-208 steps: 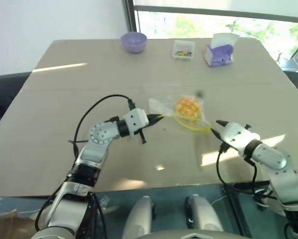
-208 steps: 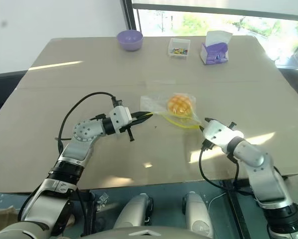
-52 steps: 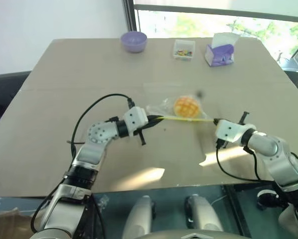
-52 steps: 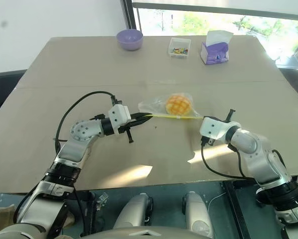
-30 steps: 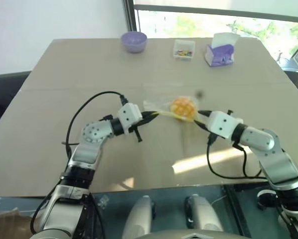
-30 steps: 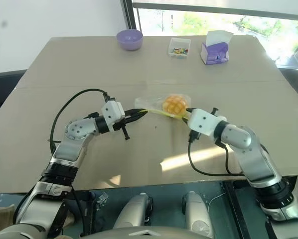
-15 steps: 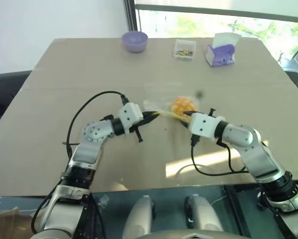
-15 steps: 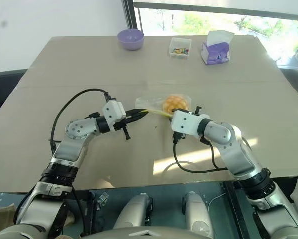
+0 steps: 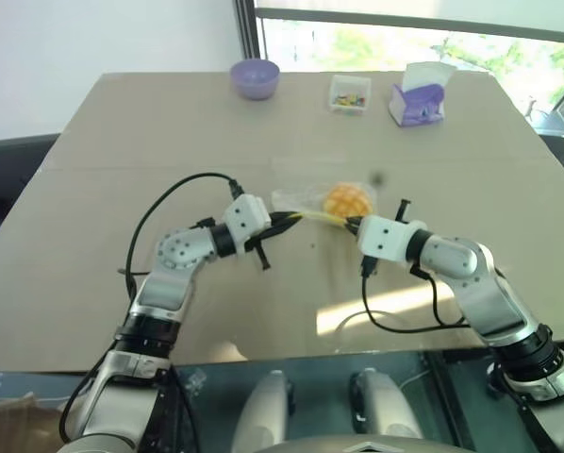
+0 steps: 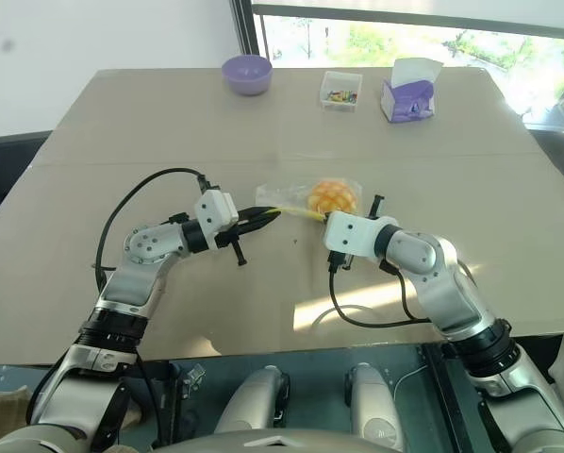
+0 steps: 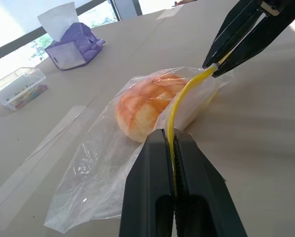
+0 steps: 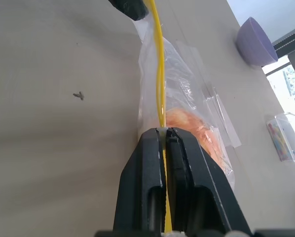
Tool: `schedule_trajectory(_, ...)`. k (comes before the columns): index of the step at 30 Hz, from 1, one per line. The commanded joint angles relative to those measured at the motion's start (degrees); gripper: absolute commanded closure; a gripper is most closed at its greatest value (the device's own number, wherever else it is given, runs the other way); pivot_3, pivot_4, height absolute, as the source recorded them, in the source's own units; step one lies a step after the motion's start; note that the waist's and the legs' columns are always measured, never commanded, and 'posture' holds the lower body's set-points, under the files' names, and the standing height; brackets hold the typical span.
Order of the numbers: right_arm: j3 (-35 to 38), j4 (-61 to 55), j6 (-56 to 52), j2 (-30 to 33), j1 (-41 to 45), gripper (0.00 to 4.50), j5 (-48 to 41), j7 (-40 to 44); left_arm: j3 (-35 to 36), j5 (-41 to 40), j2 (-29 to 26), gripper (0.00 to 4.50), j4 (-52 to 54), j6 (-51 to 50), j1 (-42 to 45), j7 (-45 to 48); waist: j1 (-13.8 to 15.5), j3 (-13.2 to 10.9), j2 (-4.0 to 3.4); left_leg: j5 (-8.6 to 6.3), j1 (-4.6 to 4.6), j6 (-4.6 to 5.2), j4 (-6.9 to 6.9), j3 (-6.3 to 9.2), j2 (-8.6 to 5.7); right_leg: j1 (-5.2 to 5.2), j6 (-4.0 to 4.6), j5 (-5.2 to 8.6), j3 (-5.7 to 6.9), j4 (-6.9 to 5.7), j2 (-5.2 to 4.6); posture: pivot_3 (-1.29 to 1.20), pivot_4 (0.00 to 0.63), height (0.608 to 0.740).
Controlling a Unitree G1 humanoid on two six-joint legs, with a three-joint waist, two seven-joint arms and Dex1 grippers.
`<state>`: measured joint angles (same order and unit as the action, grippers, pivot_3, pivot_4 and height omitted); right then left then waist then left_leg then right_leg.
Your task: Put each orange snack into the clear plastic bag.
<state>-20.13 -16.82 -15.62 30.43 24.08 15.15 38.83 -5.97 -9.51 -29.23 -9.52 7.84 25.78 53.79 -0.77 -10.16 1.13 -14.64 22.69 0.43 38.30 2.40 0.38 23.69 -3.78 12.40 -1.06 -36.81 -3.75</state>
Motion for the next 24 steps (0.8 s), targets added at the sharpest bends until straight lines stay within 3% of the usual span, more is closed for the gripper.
schedule_trajectory(1, 1.17, -0.42, 0.92, 0.02, 0.19, 4.44, 0.21, -0.38, 0.92, -0.84, -0.13, 4.50, 3.13, 0.36, 0.21, -0.18, 0.00, 0.00, 0.00, 0.00, 0.00, 0.00, 0.00, 0.00, 0.00, 0.00, 0.00, 0.00, 0.00, 0.00, 0.00, 0.00, 0.150, 0.740)
schedule_trajectory(15, 6.46, 2.40, 2.63, 8.12, -5.72, 4.44, 0.98, -0.93, 0.92, -0.73, -0.35, 4.50, 2.63, 0.86, -0.08, -0.42, 0.06, 0.00, 0.00, 0.00, 0.00, 0.00, 0.00, -0.01, 0.00, 0.00, 0.00, 0.00, 0.00, 0.00, -0.01, 0.00, 0.150, 0.740)
schedule_trajectory(24, 8.15, 4.31, 3.62, 9.41, -6.69, 4.44, 1.06, -1.93, 0.99, -0.94, -0.48, 4.50, 2.91, 0.90, -0.34, -0.23, 0.00, 0.00, 0.00, 0.00, -0.02, 0.00, 0.00, -0.03, 0.01, -0.01, 0.00, 0.00, -0.02, 0.00, 0.00, 0.00, 0.150, 0.740)
